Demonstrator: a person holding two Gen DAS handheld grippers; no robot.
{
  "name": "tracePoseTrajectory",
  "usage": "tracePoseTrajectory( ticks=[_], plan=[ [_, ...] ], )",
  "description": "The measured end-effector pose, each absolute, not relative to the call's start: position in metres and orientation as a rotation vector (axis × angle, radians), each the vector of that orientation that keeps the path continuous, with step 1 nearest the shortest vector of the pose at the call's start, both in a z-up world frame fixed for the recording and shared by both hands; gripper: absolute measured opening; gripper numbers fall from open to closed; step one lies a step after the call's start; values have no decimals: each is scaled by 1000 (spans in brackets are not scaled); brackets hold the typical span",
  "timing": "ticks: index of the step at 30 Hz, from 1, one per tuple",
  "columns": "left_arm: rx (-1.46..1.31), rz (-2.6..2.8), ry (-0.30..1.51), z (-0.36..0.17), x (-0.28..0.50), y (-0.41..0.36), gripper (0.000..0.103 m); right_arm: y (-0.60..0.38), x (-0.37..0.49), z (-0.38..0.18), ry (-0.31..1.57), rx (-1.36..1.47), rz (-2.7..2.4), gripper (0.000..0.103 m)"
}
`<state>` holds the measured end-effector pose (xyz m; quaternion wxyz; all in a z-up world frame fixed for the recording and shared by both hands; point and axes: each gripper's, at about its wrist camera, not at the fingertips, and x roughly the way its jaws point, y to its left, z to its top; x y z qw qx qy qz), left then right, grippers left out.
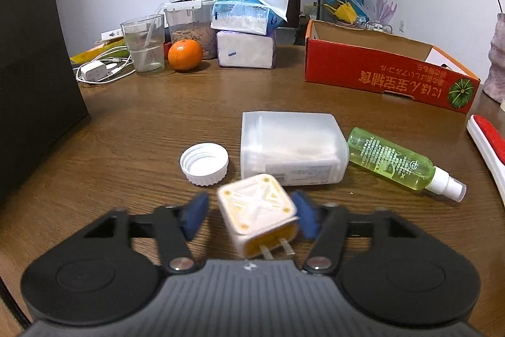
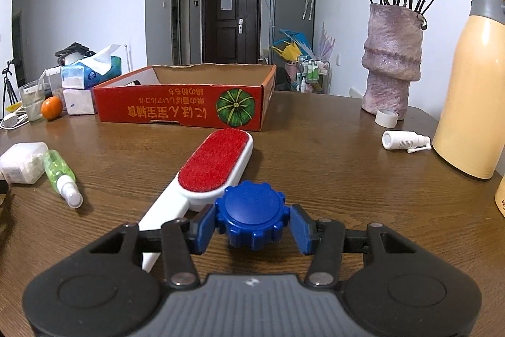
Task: Organize rigid objects
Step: 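Grasp the white plug adapter with the left tool while the right tool grasps the blue gear cap, then lift and carry the plug adapter and blue cap with both tools over the cardboard box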
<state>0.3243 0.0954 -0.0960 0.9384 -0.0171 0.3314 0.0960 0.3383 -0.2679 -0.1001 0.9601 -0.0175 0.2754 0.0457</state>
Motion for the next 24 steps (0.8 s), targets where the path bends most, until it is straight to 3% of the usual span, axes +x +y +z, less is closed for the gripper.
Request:
tracePoseTrajectory(
  ticks=[2, 24],
  plan=[
    [-31, 209, 677, -96, 324, 96, 40, -268, 338, -100, 558, -36, 92, 50],
    [-42, 218, 596, -84, 306, 98, 40, -267, 327, -96, 517, -28, 85, 50]
  ],
)
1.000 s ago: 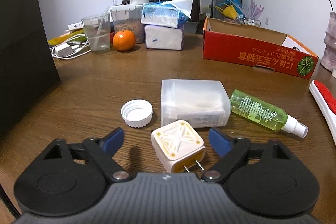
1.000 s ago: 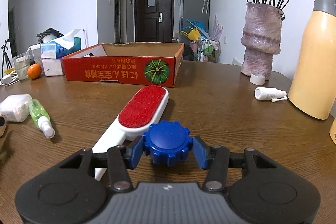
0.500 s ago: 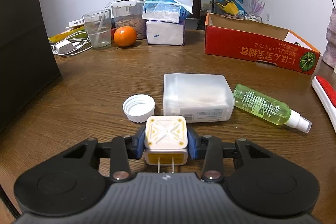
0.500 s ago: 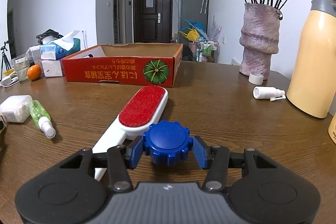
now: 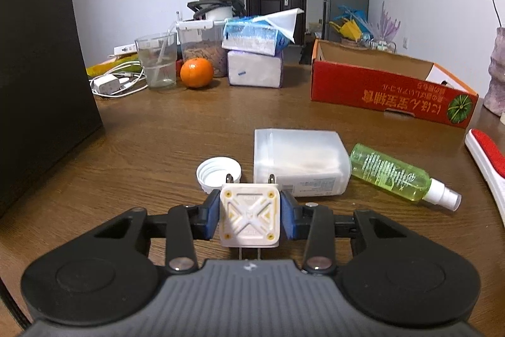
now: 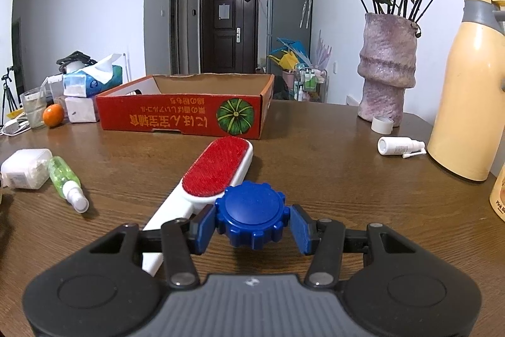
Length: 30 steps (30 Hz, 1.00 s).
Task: Organize rigid objects
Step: 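Lift and carry the plug adapter and blue cap with both tools over the cardboard box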
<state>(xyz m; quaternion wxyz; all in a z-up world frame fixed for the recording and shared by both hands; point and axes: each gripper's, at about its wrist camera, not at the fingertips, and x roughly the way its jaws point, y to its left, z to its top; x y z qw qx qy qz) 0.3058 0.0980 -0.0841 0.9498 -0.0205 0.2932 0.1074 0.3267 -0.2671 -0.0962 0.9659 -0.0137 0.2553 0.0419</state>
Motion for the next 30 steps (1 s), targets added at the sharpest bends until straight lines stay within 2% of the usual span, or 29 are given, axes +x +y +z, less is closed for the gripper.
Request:
tracePoseTrajectory(
  ticks=[30],
  plan=[
    [-50, 174, 438, -45, 274, 73, 40, -251, 303, -72, 430, -38, 124, 50]
  ],
)
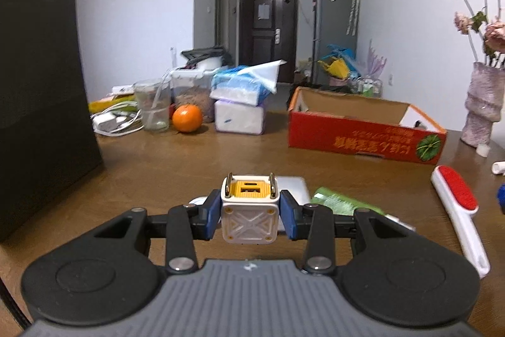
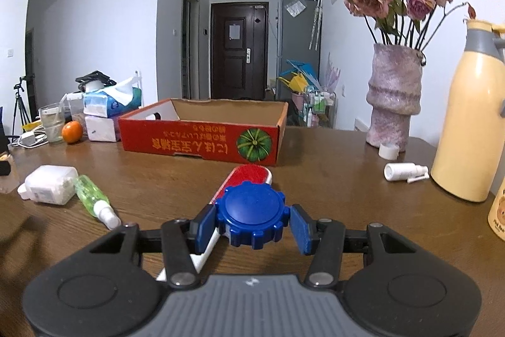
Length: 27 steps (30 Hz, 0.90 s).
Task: Organize rigid objects
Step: 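Lift and carry the plug adapter and blue cap with both tools over the cardboard box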
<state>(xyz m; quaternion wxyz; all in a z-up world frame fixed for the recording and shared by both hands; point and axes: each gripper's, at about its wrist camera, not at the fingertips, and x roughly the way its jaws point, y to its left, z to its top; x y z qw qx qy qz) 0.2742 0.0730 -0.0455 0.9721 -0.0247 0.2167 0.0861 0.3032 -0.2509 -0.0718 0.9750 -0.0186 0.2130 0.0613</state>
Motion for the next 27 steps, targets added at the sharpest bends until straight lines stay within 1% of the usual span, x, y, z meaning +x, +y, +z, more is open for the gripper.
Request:
tracePoseTrajectory(
  ticks=[15, 27],
  plan=[
    [-34, 88, 365, -15, 289, 35, 40, -238, 309, -46, 388, -49, 168, 50],
    [-40, 54, 332, 1, 315, 9, 40, -228, 330, -31, 356, -62, 193, 50]
  ],
)
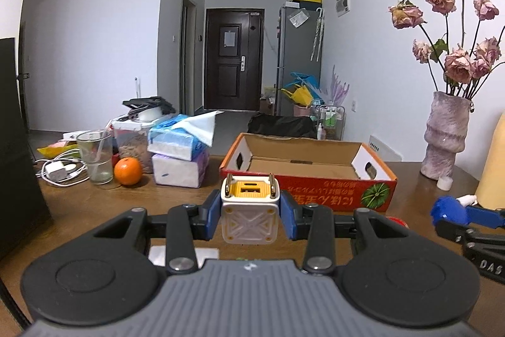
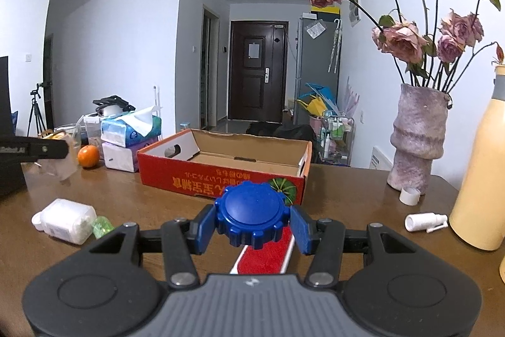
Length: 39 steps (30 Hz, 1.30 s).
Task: Organize rigid objects
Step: 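Lift and carry the plug adapter and blue cap with both tools over the cardboard box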
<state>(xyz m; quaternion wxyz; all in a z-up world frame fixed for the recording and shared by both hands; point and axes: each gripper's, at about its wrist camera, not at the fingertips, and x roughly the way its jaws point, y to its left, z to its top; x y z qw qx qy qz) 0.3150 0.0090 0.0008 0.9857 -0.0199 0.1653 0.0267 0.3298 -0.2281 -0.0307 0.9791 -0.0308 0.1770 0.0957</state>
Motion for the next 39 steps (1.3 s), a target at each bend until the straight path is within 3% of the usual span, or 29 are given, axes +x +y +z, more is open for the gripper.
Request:
tracePoseTrajectory(
  ticks=[39],
  plan=[
    [-66, 17, 321, -1, 462, -46, 40, -224, 467, -27, 357, 7, 196, 50]
  ],
)
